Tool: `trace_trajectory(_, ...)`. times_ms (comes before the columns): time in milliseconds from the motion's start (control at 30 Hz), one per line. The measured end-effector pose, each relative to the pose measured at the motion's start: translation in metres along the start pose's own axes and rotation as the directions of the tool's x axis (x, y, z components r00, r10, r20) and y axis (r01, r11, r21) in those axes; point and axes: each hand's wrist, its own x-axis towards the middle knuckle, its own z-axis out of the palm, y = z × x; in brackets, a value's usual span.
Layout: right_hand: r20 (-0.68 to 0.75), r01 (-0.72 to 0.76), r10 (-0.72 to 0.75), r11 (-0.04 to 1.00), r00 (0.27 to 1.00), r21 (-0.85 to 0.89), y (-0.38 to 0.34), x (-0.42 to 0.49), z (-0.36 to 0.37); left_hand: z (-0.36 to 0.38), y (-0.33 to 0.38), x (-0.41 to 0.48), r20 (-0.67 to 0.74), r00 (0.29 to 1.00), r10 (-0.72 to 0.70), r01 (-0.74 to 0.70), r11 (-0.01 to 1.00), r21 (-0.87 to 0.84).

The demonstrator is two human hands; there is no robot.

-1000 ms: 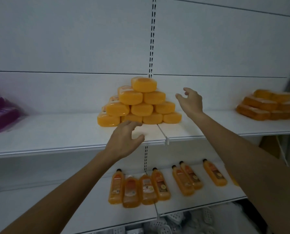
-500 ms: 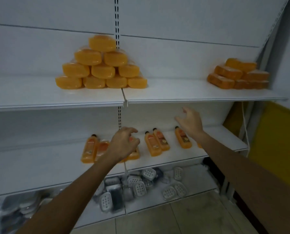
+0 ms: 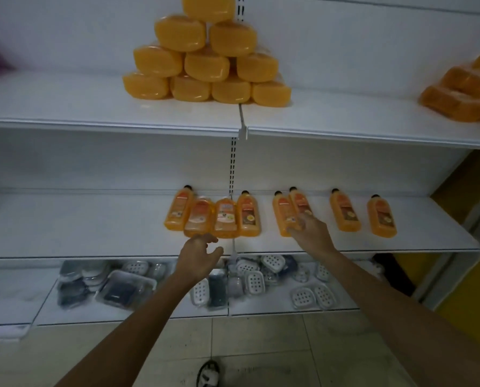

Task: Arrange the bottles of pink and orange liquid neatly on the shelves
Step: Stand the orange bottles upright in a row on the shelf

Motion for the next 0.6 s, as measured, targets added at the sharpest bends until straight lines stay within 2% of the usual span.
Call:
trace_trajectory(167,0.144,-0.066,0.067,0.998,0.987,-0.007,0.002,0.036,0.053,0.005,-0.035,0.045,0.025,0.991,-0.133,0.133,0.991,-0.002)
trace_trajectory(300,0.208,0.058,-0.058,0.998,0.976,0.004,-0.021,0.074,0.098,0.009,-0.06,0.094,0.0,0.989,-0.149,0.149,0.989,0.022)
trace_trajectory(367,0.211,0.133,-0.14,0.99,0.967,0.048,-0.031,0.089,0.128,0.016,-0.071,0.114,-0.014,0.993,-0.114,0.114,0.993,0.042)
trace_trajectory(467,0.213,0.17,-0.178,0.984,0.961,0.054,-0.033,0.107,0.183,0.033,-0.088,0.14,-0.009,0.997,-0.071,0.072,0.994,0.079)
trace_trajectory(533,0.186,0.144,-0.142,0.99,0.972,0.002,-0.035,0.116,0.206,0.047,-0.097,0.156,0.01,0.999,-0.032,0.03,0.991,0.133)
trace_trajectory(600,0.12,0.097,-0.081,0.986,0.989,-0.135,-0.033,0.131,0.222,0.062,-0.103,0.17,0.011,0.999,-0.032,0.028,0.966,0.259)
